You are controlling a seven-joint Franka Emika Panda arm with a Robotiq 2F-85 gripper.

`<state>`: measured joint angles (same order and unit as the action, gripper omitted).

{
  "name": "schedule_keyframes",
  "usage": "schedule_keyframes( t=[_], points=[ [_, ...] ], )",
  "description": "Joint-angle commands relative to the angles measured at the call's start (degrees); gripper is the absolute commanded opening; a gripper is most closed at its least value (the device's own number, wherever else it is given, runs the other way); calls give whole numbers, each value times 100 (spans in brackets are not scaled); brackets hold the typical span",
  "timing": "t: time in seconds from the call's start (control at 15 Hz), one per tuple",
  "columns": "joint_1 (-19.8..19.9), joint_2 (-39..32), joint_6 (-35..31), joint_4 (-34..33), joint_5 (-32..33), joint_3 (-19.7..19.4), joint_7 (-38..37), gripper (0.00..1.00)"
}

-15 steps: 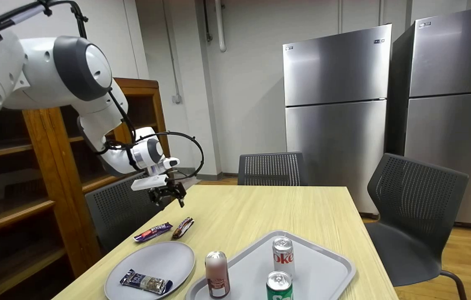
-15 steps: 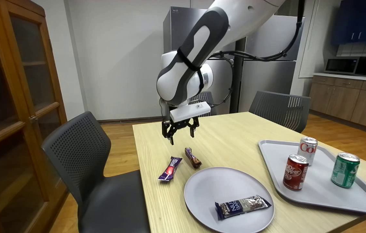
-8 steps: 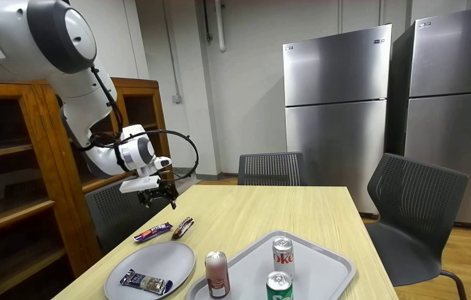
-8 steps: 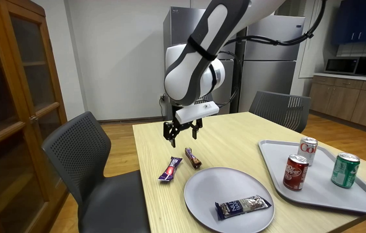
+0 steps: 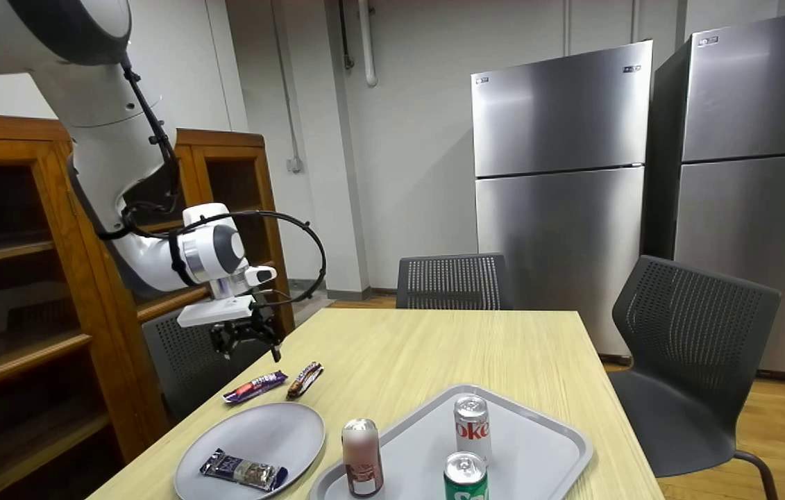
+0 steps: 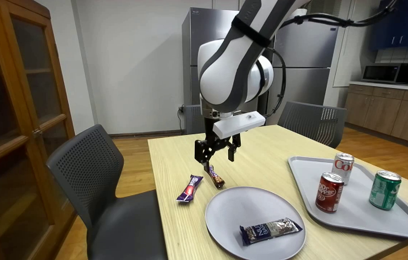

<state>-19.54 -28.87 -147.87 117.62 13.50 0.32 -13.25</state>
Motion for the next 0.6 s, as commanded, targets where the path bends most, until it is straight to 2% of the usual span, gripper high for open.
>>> schedule_keyframes(
  t=[0.0,0.53],
  points=[
    [301,515,-55,725,-154,275,400,100],
    [593,566,-187,1423,-229,575,1124,100]
  ],
)
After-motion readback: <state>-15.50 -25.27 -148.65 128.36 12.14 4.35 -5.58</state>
